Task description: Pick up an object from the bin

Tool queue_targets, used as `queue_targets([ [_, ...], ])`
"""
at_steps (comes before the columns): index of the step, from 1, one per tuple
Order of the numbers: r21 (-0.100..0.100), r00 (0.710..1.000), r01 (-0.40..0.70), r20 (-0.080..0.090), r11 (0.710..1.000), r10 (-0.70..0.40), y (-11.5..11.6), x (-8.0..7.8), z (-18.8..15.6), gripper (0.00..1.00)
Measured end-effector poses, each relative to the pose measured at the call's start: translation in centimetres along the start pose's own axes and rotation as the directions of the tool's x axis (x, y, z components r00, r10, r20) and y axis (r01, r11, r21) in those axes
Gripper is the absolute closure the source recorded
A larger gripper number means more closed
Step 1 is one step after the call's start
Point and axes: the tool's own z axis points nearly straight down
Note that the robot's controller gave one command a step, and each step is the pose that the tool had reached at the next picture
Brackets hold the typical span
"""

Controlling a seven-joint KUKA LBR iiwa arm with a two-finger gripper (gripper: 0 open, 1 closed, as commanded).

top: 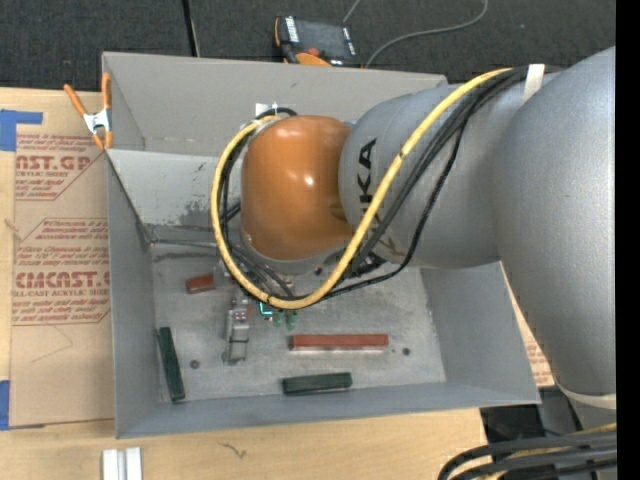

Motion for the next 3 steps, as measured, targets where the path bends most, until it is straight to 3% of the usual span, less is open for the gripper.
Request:
queue_targets([
  [1, 0.001, 0.993, -0.114, 0.003, 0.993, 0.114, -6.9, -2.4, 10.9, 0.00],
  [2, -0.003, 0.994, -0.111, 0.007, 0.994, 0.111, -6.6, -2.5, 10.5, 1.00],
  [3, -0.003, 1.000, -0.009, 0.015, 1.000, 0.009, -6.0, 0.4, -2.6, 1.00],
])
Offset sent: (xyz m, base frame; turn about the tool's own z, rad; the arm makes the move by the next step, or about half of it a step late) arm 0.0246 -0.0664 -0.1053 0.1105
